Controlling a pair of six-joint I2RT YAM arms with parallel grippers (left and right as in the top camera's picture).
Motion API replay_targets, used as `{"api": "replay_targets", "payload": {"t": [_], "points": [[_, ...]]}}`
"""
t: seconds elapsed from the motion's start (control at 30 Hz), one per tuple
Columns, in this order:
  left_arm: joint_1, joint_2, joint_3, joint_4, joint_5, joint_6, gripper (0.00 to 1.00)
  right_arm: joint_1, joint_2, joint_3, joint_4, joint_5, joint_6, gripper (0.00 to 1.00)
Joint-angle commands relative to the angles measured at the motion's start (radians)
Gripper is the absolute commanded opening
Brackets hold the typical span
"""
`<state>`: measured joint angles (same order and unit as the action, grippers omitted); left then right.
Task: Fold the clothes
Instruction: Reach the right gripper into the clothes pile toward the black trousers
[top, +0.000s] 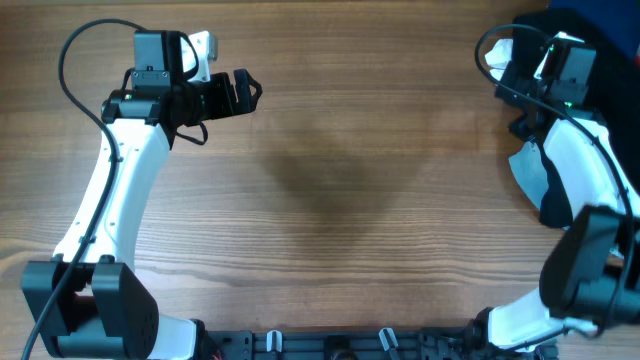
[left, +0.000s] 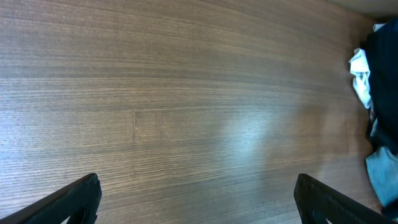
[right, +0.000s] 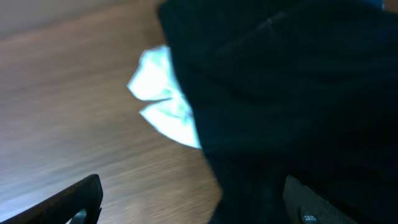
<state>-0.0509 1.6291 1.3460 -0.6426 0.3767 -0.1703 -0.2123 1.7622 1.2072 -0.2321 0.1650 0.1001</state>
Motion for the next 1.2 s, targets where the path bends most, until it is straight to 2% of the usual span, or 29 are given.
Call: {"api": "replay_targets", "payload": {"t": [0.0,0.3,0.33,0.4,0.43,0.47,0.5,0.57,0.67,0.93,1.17], "points": [[-0.004,0.002,0.019,0.011,0.02,0.001,1.0,-0.033,0.103,0.018,0.012,0.068,-0.054,0.93],[-0.005,0.002,0.019,0.01,0.02,-0.021,1.0,-0.065,0.195,0.017,0.032,0.075,-0.049,0.83],[-0.005,0.002,0.019,0.01,0.021,-0.032,1.0,-0.069,0.199,0.017,0.037,0.075,-0.05,0.79],[-0.004,0.002,0.019,0.01,0.021,-0.048,1.0,-0.076,0.206,0.017,0.042,0.075,-0.05,0.67],[-0.005,0.002,0.019,0.01,0.021,-0.048,1.0,-0.08,0.208,0.017,0.041,0.075,-0.051,0.56],[-0.004,0.002,0.019,0.01,0.02,-0.048,1.0,-0.083,0.208,0.017,0.041,0.075,-0.057,0.5],[-0.004,0.002,0.019,0.01,0.02,-0.048,1.0,-0.083,0.208,0.017,0.041,0.075,-0.071,0.37],[-0.004,0.002,0.019,0.011,0.02,-0.048,1.0,-0.084,0.208,0.017,0.041,0.075,-0.083,0.21],[-0.004,0.002,0.019,0.011,0.02,-0.048,1.0,-0.084,0.208,0.017,0.041,0.075,-0.082,0.06],[-0.004,0.002,0.019,0.012,0.02,-0.048,1.0,-0.081,0.177,0.018,0.029,0.055,-0.075,0.04],[-0.003,0.002,0.019,0.042,0.019,-0.047,1.0,-0.017,-0.062,0.061,-0.047,-0.127,-0.132,0.04]]}}
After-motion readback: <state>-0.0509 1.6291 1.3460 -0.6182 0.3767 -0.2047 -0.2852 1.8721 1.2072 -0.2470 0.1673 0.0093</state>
